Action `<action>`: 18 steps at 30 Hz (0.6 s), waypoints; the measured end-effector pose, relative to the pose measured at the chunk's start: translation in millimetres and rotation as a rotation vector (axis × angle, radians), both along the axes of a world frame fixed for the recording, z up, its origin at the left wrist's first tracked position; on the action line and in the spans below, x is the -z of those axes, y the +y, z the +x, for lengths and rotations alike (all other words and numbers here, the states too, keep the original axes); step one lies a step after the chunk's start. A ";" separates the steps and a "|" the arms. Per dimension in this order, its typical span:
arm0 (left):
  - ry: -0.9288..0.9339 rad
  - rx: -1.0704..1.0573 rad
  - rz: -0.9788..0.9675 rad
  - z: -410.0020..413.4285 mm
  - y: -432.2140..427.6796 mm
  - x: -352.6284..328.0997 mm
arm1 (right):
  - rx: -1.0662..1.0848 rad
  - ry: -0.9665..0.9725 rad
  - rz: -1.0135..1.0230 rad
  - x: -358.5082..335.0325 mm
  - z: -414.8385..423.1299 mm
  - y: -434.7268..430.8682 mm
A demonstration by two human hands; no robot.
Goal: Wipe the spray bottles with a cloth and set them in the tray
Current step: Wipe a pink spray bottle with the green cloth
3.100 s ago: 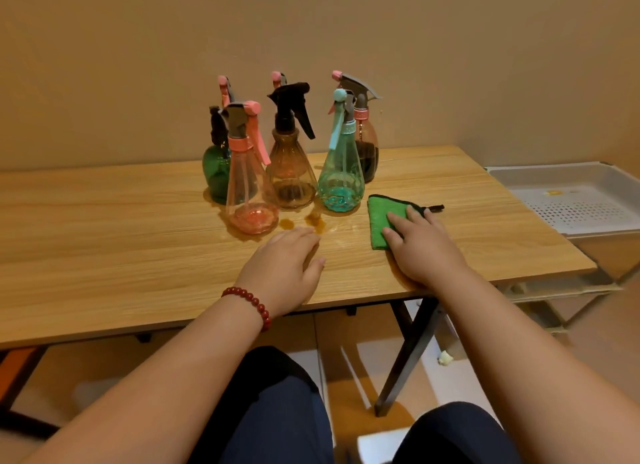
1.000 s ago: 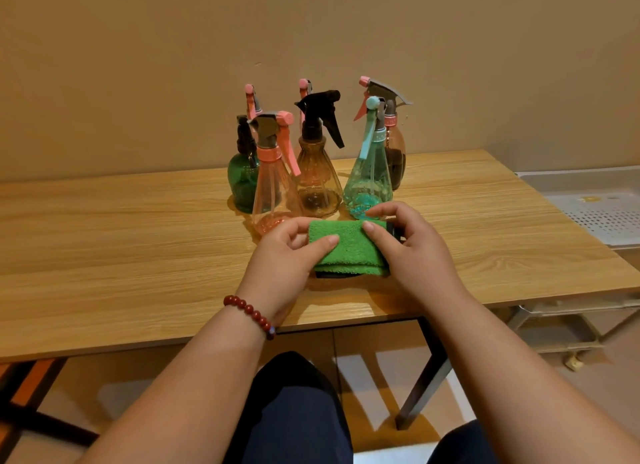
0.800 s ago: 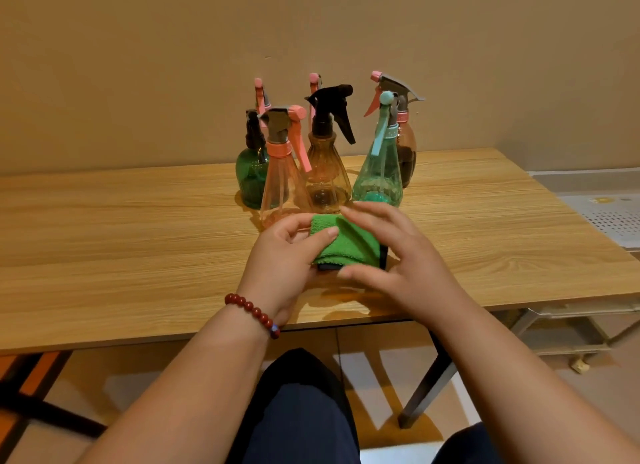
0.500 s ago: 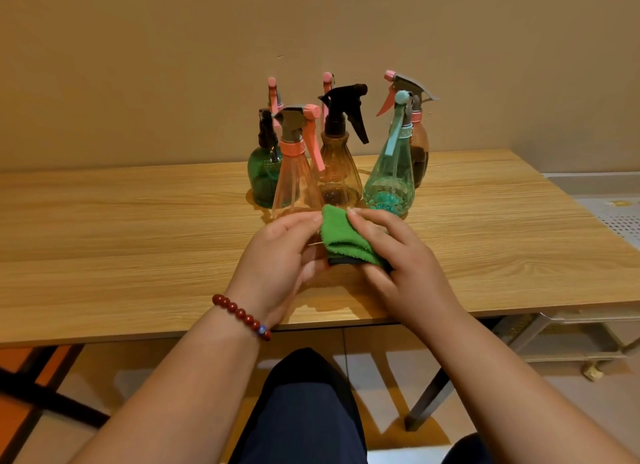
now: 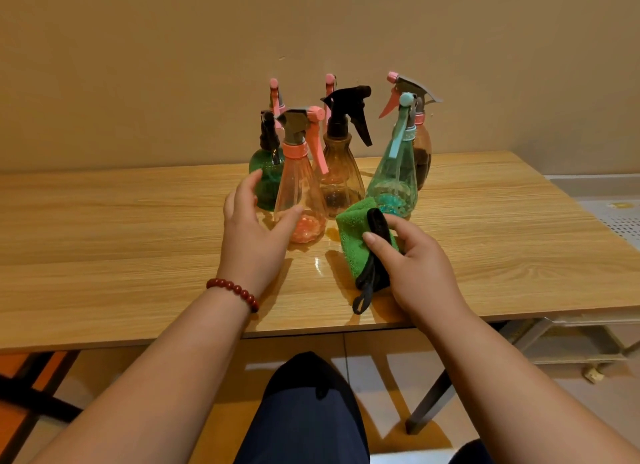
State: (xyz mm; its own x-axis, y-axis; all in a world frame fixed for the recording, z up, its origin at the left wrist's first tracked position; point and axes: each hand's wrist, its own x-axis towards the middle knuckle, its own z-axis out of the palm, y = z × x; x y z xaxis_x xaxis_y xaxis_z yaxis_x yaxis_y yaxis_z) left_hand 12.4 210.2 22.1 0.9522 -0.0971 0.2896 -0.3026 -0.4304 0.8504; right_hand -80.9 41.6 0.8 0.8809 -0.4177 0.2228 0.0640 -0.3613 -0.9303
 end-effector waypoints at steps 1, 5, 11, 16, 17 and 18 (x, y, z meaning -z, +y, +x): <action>0.005 0.016 0.016 3.5 -3.1 -0.3 | 0.002 0.003 0.017 -0.3 1.7 0.7; 0.017 0.070 0.036 18.1 -14.1 2.7 | 0.016 0.013 0.056 0.6 7.7 1.2; 0.008 0.087 0.011 26.1 -25.4 13.3 | 0.049 -0.005 0.067 3.6 17.2 3.4; -0.020 0.082 -0.044 27.9 -26.9 21.7 | 0.065 -0.019 0.049 5.1 21.1 5.8; -0.018 0.098 -0.068 28.3 -25.8 23.5 | 0.075 -0.019 0.047 5.0 21.9 5.8; -0.007 0.117 -0.100 27.8 -24.2 24.1 | 0.089 -0.022 0.043 4.7 22.7 5.5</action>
State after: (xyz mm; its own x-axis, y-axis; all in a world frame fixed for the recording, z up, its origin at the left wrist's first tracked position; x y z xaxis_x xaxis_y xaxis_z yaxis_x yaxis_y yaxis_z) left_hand 40.3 186.0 -2.1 0.9341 -0.1775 0.3096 -0.3514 -0.3053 0.8851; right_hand -58.2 47.1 -3.8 0.8351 -0.5034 0.2218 0.0538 -0.3265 -0.9436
